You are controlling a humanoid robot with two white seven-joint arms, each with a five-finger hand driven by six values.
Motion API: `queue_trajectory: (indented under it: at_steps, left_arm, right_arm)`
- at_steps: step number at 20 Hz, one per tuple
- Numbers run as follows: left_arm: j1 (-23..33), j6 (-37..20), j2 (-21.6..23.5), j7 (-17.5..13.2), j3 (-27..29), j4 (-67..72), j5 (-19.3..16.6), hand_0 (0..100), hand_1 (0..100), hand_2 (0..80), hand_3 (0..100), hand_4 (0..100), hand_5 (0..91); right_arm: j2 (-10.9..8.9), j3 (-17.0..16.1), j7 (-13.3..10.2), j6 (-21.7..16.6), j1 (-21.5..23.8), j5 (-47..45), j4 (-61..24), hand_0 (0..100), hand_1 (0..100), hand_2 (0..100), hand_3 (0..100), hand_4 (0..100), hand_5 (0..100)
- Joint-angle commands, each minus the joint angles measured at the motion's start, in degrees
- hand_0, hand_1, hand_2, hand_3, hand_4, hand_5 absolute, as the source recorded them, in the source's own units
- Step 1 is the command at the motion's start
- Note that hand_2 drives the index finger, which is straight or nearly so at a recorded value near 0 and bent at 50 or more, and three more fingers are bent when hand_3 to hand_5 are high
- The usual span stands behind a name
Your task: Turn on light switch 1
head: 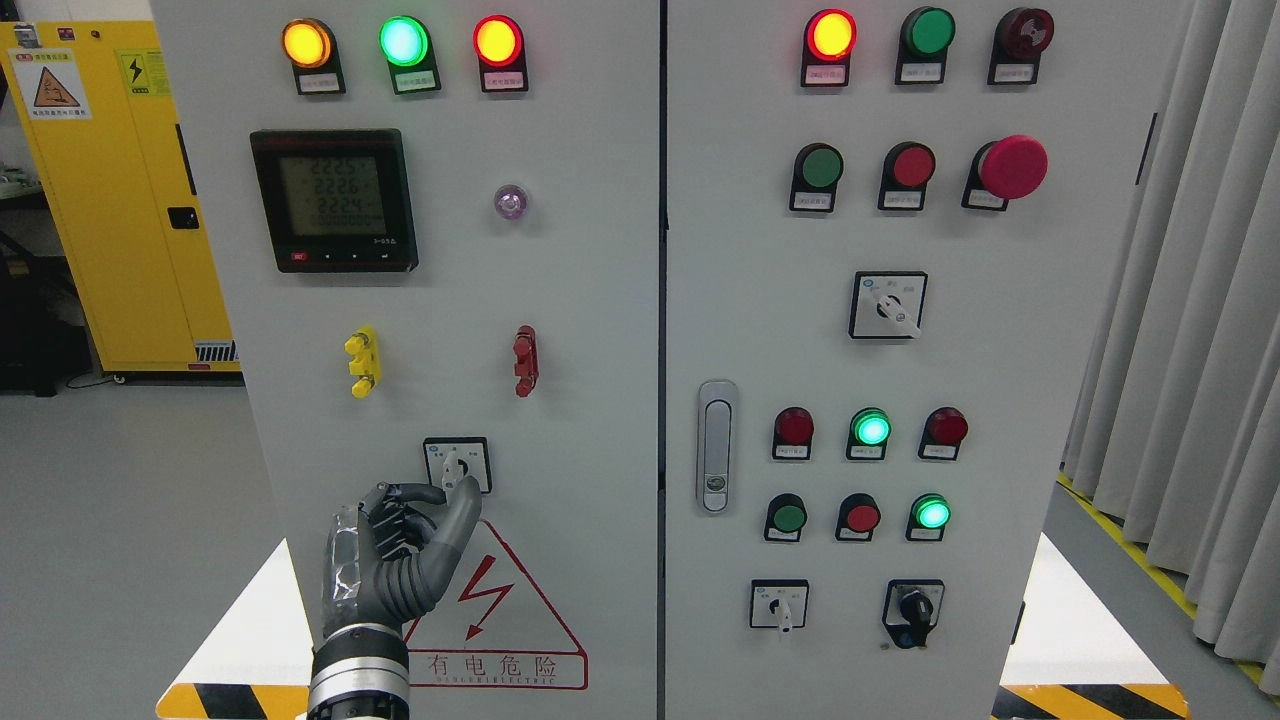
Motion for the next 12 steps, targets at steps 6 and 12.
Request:
queue_trajectory:
  at_steps: [6,12]
  left_arm:
    - [-0.5,0.6,-0.2,0.1,-0.1,0.7,0.0,19,62,54.9,91,88,87.8]
    - [-1.1,1.3,-0.2,0.1,-0.1,1.0,0.0,20,62,55.3,91,88,87.8]
  right_arm:
    - [0.0,0.0,0.0,0.0,0.0,0.0,0.0,0,50,4,0,0,0]
    - [0.0,0.0,0.0,0.0,0.0,0.0,0.0,0,50,4,0,0,0]
